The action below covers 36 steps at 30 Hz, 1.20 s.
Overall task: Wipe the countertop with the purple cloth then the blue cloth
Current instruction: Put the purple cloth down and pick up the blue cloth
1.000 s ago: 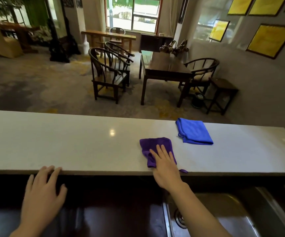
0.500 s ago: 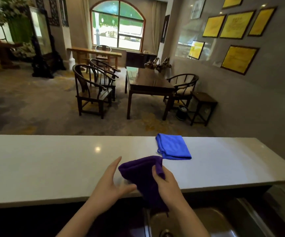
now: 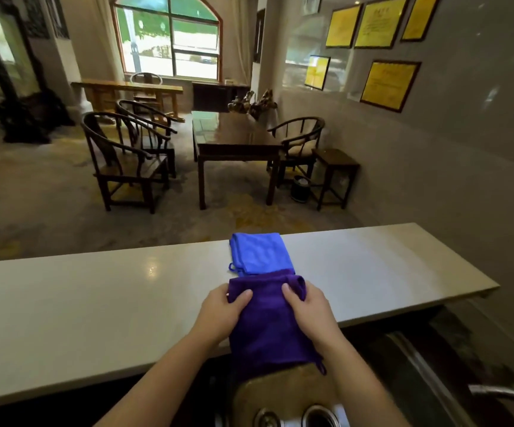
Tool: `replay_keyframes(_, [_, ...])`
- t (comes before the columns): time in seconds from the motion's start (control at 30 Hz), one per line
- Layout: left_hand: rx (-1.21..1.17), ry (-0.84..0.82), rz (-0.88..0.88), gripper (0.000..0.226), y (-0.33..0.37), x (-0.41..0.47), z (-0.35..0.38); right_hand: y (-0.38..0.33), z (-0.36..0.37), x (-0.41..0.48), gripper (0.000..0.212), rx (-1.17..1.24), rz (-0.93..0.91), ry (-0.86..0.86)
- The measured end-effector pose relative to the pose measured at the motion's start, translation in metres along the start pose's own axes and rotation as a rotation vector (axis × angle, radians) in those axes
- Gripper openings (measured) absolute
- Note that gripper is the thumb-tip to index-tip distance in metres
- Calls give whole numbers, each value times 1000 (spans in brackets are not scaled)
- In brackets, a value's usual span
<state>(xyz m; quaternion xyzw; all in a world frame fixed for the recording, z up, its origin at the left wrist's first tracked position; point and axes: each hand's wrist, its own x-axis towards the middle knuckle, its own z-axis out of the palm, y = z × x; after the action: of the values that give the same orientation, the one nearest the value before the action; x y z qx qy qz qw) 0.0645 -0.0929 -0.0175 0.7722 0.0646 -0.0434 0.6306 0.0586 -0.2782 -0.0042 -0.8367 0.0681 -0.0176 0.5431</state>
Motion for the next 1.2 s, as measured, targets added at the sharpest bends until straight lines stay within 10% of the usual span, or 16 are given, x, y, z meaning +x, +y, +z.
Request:
replay_keyframes(0.37, [530, 203, 4, 27, -9, 48, 27, 41, 0, 70, 28, -481, -20, 57])
replay_keyframes(0.73, [344, 238, -74, 85, 0, 85, 16, 31, 1, 112, 47, -520, -53, 161])
replay_keyframes(1.2, [18, 331, -317, 32, 27, 158, 29, 19, 20, 188, 50, -353, 111, -28])
